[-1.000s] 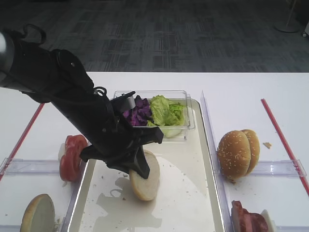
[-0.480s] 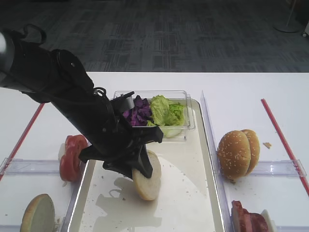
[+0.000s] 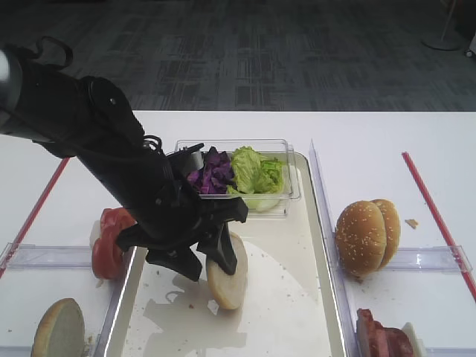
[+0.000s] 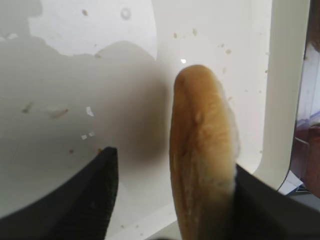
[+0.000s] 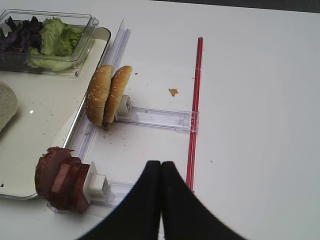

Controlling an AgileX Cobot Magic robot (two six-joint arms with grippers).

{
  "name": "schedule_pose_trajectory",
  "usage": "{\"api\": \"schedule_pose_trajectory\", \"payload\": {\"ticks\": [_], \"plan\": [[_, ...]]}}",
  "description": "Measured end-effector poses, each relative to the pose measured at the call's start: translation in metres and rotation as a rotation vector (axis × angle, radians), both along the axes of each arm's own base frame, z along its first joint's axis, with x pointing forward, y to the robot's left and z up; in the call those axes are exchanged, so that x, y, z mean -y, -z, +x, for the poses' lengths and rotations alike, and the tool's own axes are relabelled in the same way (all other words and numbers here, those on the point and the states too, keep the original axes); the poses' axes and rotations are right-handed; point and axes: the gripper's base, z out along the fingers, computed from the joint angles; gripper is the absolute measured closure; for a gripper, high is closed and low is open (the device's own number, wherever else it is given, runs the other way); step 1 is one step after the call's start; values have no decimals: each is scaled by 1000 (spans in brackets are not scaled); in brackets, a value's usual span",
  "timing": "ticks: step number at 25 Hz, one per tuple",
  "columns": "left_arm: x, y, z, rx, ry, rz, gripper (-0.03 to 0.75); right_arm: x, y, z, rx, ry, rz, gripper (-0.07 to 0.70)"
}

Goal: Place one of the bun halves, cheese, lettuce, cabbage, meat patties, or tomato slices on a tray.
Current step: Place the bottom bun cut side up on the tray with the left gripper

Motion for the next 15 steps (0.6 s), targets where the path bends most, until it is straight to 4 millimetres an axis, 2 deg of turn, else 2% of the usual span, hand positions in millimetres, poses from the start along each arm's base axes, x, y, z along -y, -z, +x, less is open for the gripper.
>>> {"api": "schedule_pose_trajectory", "payload": {"ticks": [15], "plan": [[-1, 0, 0, -2, 0, 8, 352, 0, 0, 0, 0, 0, 0, 267]]}}
